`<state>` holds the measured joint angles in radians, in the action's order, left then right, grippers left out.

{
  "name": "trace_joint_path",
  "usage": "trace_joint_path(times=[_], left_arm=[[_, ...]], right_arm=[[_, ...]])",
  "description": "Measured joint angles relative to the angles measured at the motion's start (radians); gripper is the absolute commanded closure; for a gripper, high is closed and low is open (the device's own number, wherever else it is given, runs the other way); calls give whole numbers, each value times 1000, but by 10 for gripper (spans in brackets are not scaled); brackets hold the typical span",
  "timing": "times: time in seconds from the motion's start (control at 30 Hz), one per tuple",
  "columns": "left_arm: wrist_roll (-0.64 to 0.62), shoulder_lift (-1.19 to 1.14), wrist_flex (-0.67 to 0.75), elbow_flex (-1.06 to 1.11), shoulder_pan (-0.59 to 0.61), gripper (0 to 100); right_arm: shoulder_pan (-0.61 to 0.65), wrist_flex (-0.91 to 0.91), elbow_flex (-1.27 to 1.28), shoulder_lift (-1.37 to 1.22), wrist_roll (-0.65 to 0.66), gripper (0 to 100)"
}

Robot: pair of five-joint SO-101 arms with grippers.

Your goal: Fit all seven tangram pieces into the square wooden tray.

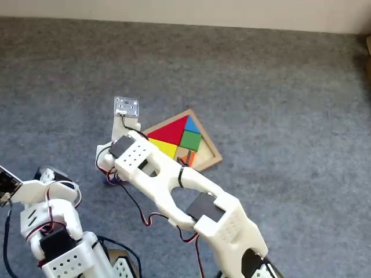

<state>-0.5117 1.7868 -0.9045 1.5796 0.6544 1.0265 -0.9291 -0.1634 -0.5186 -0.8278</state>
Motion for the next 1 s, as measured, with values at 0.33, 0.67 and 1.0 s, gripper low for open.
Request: trace_joint_path(times=[0.33, 0.67, 1.0], left_arm=[[0, 0, 0, 0, 28, 994], [0, 0, 0, 0, 28, 994], [0, 0, 0, 0, 28, 994]], right_arm=[[14, -155, -146, -130, 0, 786], [15, -502, -229, -183, 68, 786], [-46, -698, -250, -187, 226, 786]])
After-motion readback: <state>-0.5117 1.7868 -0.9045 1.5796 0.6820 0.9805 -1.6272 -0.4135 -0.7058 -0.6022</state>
